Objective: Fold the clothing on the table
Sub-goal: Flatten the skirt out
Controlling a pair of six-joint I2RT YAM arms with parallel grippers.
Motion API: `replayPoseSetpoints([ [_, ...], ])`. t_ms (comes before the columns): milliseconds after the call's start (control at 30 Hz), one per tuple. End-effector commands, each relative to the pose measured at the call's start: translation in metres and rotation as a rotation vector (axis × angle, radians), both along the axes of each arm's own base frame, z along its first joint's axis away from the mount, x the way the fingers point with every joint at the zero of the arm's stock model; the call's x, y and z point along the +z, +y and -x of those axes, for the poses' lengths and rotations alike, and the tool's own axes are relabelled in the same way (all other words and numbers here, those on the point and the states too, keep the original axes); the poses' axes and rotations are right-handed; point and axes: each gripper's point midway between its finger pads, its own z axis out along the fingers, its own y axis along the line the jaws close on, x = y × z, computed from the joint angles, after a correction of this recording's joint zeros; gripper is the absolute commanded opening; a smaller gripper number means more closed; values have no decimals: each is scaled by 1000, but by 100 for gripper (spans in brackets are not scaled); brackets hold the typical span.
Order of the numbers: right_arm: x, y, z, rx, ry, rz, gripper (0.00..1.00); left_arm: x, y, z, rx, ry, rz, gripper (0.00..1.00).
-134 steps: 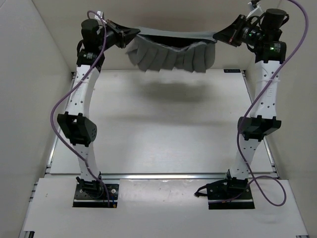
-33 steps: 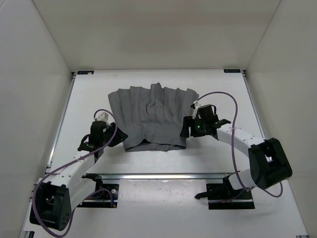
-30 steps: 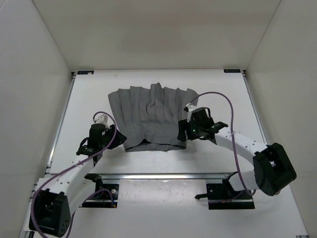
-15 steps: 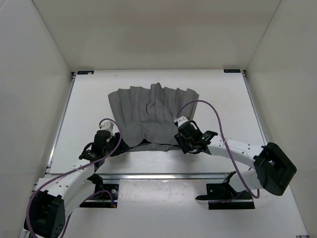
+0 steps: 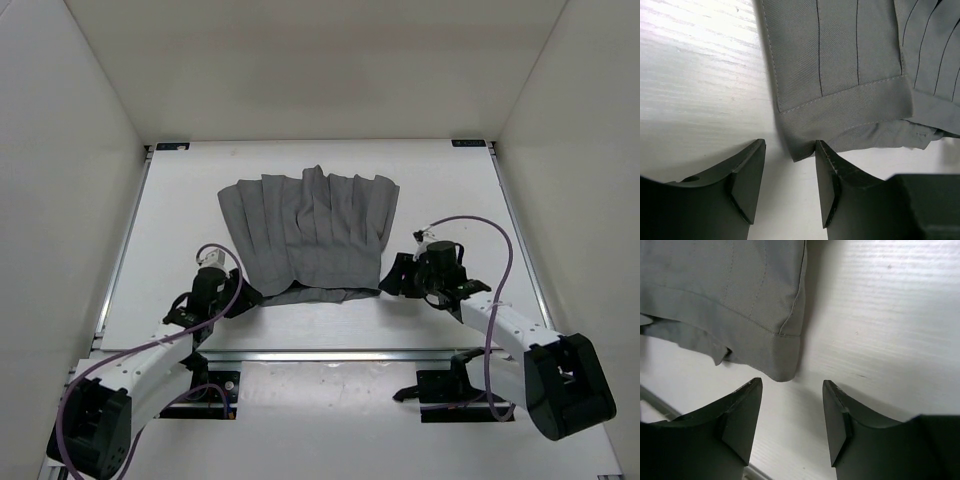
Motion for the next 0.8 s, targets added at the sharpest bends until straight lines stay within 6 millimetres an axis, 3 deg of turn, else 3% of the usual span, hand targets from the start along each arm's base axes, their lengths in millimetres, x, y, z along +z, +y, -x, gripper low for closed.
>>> replayPoseSetpoints([
  [0,21,24,0,70,-11,-212,49,-2,-2,-3,15,10,11,55],
  [200,27,32,0,78,15,-351,46,-1,-4,-6,60,0,58,55],
  [267,20,36,1,86,50,-362,46,-3,-4,-5,69,5,63,53],
  [333,15,39,0,89,66,-361,46,-6,-2,-4,67,22,48,48],
  [367,9,38,-1,74,86,-349,46,-6,-2,-6,65,23,47,37],
  [500,-7,35,-2,37,151,-371,44,-11,-2,-4,66,39,44,14],
  [567,-4,40,-5,48,145,-410,34,-12,-1,-4,66,38,42,0],
  [733,-10,41,1,31,173,-445,1,-15,5,-1,67,54,17,0],
  [767,-10,41,1,31,175,-449,0,-16,7,1,71,55,13,0],
])
